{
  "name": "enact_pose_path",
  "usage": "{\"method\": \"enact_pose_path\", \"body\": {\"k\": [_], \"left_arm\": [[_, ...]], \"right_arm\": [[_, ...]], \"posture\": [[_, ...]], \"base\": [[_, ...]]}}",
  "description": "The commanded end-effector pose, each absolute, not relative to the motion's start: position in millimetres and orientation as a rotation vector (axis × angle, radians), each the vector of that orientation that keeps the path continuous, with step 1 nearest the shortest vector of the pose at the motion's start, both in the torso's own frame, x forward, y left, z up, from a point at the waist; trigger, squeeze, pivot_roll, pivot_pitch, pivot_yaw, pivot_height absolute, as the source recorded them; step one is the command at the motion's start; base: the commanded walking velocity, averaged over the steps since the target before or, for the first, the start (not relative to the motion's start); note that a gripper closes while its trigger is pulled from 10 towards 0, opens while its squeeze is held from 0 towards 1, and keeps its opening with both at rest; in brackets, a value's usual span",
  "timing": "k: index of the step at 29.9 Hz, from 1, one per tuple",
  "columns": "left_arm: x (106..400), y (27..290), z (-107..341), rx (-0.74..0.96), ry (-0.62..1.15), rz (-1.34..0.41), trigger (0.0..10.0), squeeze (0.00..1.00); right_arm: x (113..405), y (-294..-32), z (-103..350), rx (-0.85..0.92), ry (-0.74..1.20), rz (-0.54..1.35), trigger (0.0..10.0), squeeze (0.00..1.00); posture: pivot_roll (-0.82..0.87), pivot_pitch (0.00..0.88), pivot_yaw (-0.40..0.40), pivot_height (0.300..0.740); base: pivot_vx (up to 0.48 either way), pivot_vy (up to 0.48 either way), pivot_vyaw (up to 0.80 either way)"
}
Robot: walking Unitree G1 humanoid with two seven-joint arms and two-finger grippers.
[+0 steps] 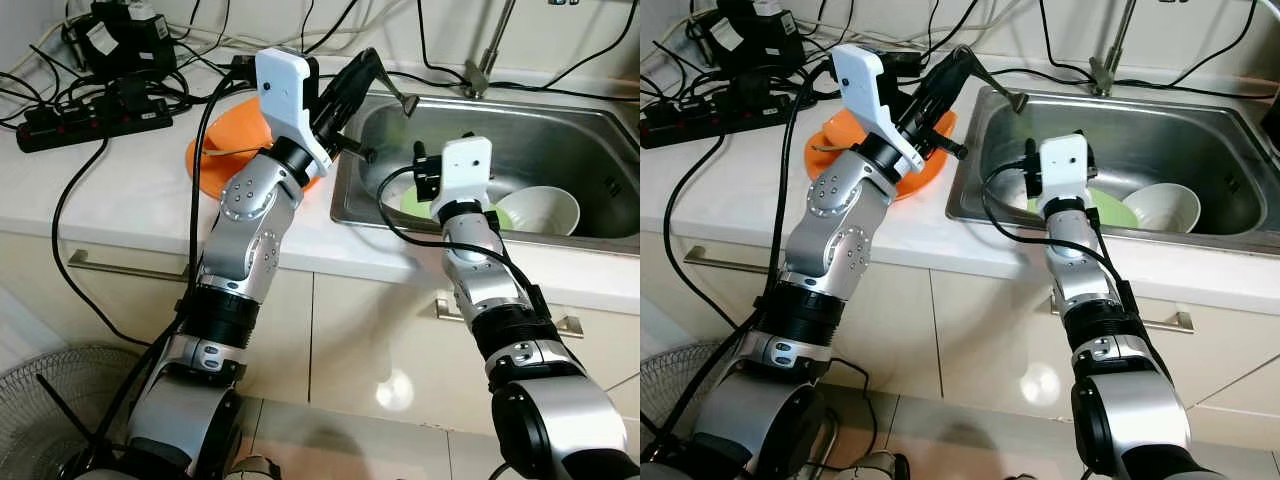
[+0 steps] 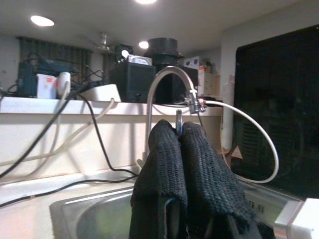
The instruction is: Kitchen organization
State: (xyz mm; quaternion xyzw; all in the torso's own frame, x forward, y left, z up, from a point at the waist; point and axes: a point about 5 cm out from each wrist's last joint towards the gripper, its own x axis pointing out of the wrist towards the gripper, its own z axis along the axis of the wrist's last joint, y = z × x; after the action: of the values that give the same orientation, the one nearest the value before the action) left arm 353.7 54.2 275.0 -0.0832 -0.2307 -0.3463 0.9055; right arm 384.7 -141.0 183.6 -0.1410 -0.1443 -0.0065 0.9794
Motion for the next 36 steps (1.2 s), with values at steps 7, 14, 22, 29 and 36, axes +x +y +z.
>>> {"method": "enact_pose_path", "body": {"k": [7,14,22,29,36], "left_arm": [[348.0,51.7,275.1,-0.178,-0.464,-0.764,10.0,0.00],[345.8,48.6,268.5,-0.166,-0.419,-0.798,10.0,0.00],[344.4,46.6,262.9,-0.157,-0.386,-0.823,10.0,0.00],[342.3,42.4,252.8,-0.105,-0.332,-0.860,10.0,0.00],[341.3,41.4,251.2,-0.092,-0.325,-0.867,10.0,0.00]], "right_arm": [[380.2,-128.5,195.6,-0.299,-0.394,0.047,10.0,0.00],[379.1,-126.0,196.9,-0.295,-0.406,0.052,10.0,0.00],[376.9,-119.2,197.7,-0.286,-0.423,0.083,10.0,0.00],[375.5,-115.5,199.4,-0.280,-0.439,0.108,10.0,0.00],[374.6,-113.6,199.6,-0.274,-0.444,0.121,10.0,0.00]], "posture": [[0.11,0.023,0.034,0.740],[0.12,0.025,0.034,0.740],[0.12,0.027,0.036,0.740],[0.12,0.028,0.036,0.740],[0.12,0.029,0.038,0.740]], "base": [[0.000,0.000,0.00],[0.000,0.000,0.00],[0.000,0.000,0.00],[0.000,0.000,0.00],[0.000,0.000,0.00]]}}
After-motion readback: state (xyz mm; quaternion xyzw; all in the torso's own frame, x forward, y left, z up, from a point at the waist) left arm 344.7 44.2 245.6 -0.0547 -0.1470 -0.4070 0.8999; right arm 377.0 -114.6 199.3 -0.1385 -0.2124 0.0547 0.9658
